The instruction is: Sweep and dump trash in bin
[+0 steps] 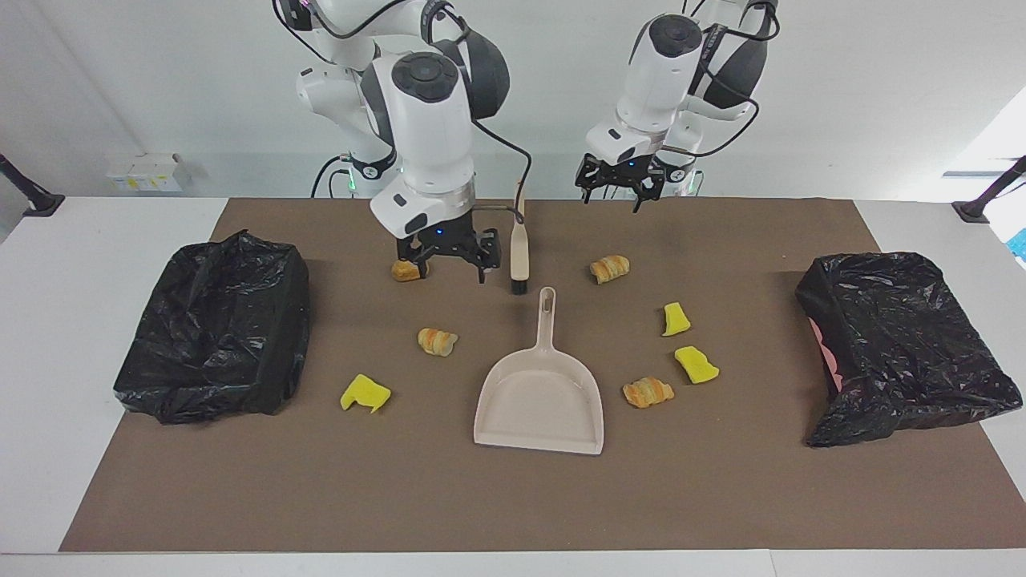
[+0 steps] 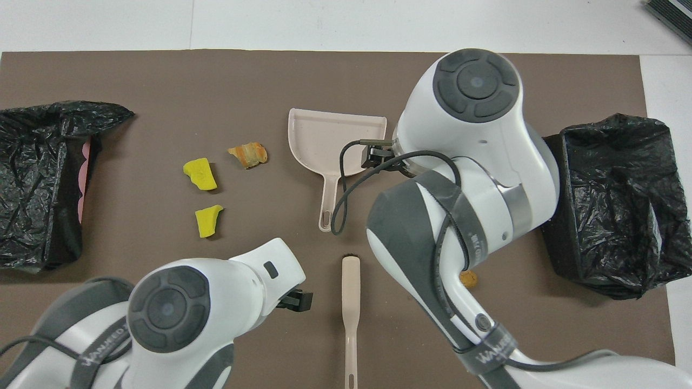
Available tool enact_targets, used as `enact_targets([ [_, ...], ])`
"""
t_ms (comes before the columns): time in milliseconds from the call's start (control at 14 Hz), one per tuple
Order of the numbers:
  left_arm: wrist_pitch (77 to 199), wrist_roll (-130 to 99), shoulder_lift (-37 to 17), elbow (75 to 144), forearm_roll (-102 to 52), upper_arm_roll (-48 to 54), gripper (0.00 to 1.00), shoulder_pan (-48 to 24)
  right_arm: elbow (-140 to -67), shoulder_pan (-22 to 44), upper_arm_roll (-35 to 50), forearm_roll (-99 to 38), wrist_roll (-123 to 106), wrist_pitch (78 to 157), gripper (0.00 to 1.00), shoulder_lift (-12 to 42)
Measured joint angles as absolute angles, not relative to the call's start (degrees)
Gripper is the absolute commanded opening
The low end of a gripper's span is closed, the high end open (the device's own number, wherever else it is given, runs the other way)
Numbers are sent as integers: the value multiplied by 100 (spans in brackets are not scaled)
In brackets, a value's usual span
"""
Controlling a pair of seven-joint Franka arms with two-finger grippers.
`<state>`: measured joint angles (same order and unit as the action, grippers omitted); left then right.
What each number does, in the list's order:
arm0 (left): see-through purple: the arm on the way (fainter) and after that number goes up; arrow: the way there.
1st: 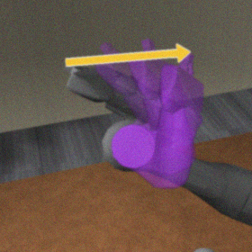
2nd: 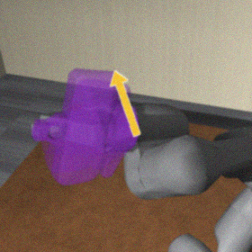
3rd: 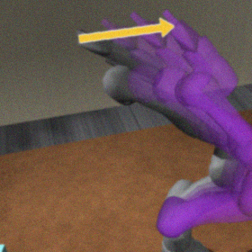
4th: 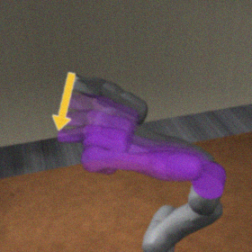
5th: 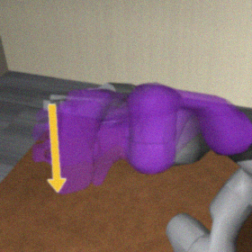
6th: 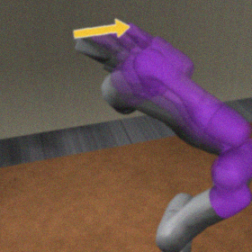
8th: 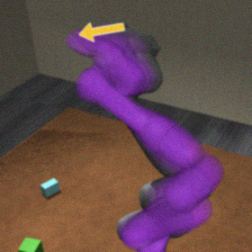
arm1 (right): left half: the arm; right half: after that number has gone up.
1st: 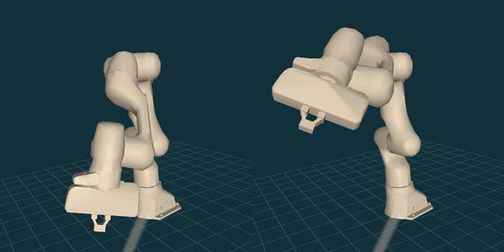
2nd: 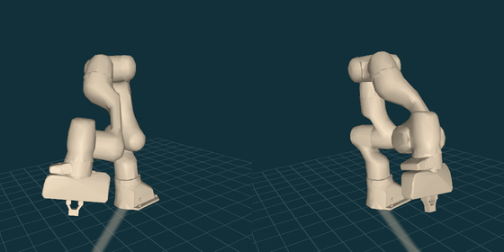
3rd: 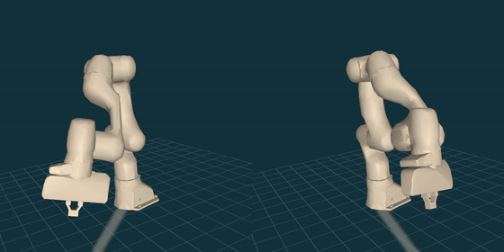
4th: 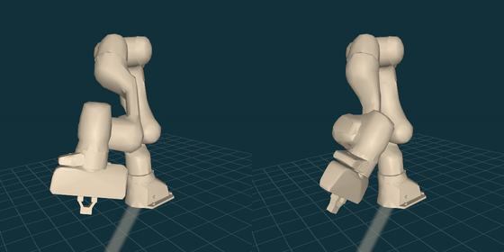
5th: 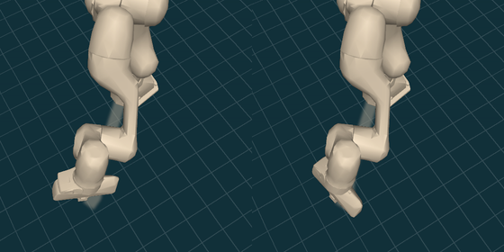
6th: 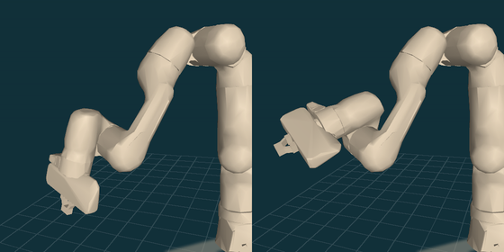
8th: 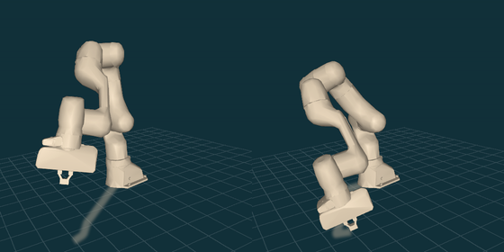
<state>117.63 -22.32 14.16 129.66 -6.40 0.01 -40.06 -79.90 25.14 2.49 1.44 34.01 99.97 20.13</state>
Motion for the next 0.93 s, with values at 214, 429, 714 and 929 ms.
enact_targets([
  [214,12756,-2901,1405,13621,-645,-2,100,-4614,-7945,2692,365,-6,3557,10103,100,2290],
  [429,13439,-3611,1333,14062,-646,5,100,-5259,-7903,2772,555,-213,3661,10252,100,2625],
  [714,13530,-4445,1297,14146,-646,5,100,-5921,-7516,2887,604,-226,3664,10436,100,3164],
  [929,13627,-4643,1144,14163,-646,11,100,-6087,-7447,2928,617,-251,3664,10643,100,3450],
])
